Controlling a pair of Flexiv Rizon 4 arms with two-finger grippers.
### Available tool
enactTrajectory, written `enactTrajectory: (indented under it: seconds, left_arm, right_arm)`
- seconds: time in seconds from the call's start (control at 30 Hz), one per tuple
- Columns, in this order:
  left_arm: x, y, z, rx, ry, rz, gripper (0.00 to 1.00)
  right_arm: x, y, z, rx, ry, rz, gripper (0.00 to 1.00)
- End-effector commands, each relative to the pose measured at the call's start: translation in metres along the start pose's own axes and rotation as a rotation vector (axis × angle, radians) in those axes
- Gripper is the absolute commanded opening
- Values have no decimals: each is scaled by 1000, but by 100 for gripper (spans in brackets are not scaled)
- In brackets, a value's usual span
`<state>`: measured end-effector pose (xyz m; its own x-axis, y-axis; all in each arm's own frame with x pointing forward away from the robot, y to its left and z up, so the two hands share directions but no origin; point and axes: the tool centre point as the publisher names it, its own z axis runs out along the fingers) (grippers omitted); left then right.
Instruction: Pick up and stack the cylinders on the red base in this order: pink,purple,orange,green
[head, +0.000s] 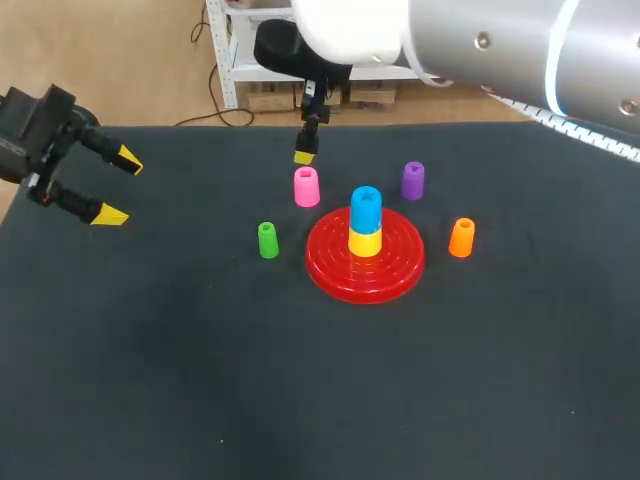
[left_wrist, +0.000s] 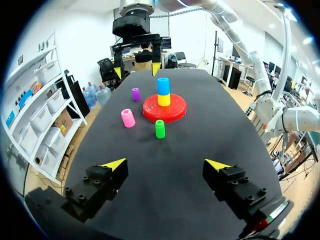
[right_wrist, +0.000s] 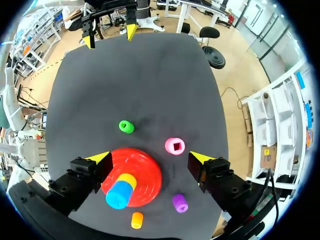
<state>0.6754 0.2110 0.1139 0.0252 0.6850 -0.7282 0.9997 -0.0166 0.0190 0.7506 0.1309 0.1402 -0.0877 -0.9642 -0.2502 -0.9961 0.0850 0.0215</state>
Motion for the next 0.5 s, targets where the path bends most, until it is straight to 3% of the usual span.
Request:
enactTrajectory:
  seconds: [0.03,0.5]
  left_arm:
    - [0,-1,0,-3,1,1,100]
    - [0,-1,0,-3,1,1,100]
  right_arm:
    - [6,3,-1,4,-19,-3,100]
    - [5,1,2,15,0,-12,100]
